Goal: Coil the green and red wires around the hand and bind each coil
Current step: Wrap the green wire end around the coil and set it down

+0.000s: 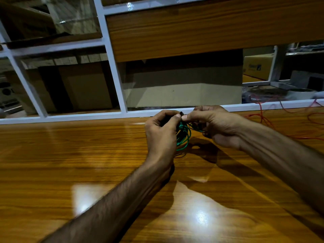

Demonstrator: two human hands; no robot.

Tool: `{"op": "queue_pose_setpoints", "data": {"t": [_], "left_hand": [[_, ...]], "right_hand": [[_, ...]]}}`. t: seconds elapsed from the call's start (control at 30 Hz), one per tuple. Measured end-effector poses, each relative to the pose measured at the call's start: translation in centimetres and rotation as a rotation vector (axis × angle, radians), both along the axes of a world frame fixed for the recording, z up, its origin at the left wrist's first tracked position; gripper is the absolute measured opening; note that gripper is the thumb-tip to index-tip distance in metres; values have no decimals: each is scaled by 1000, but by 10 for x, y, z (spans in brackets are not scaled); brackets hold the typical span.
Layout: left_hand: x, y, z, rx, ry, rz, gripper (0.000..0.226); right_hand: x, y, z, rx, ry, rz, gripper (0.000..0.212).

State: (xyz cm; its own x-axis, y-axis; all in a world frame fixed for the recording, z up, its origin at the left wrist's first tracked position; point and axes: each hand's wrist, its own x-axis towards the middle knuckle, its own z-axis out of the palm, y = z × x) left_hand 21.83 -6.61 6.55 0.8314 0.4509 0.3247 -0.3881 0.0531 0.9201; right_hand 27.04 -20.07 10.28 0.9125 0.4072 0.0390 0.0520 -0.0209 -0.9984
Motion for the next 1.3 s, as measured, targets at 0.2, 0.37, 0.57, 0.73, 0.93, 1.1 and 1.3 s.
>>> {"op": "queue_pose_setpoints", "data": {"t": [0.2, 0.37, 0.57, 0.73, 0.93, 1.1, 1.3], "left_hand": [[1, -1, -2, 29, -22, 13, 9], [1, -1, -2, 32, -42, 16, 9], [-2, -2, -1, 47, -49, 4, 10], [-3, -1, 0, 108, -47, 12, 12], [-4, -3, 0, 150, -56, 14, 17], [-3, -1, -1, 178, -66, 16, 16], [-3, 1, -1, 187, -70, 23, 13]], "right_hand": [[1, -3, 2, -31, 12, 28, 33], [1, -3, 1, -23, 51, 43, 23], [0, -4, 1, -46, 70, 46, 17], [2, -4, -1, -18, 129, 85, 5], [5, -8, -1, -3, 254, 121, 26], [3, -8, -1, -7, 241, 130, 22], [3, -4, -6, 36, 158, 81, 11]]}}
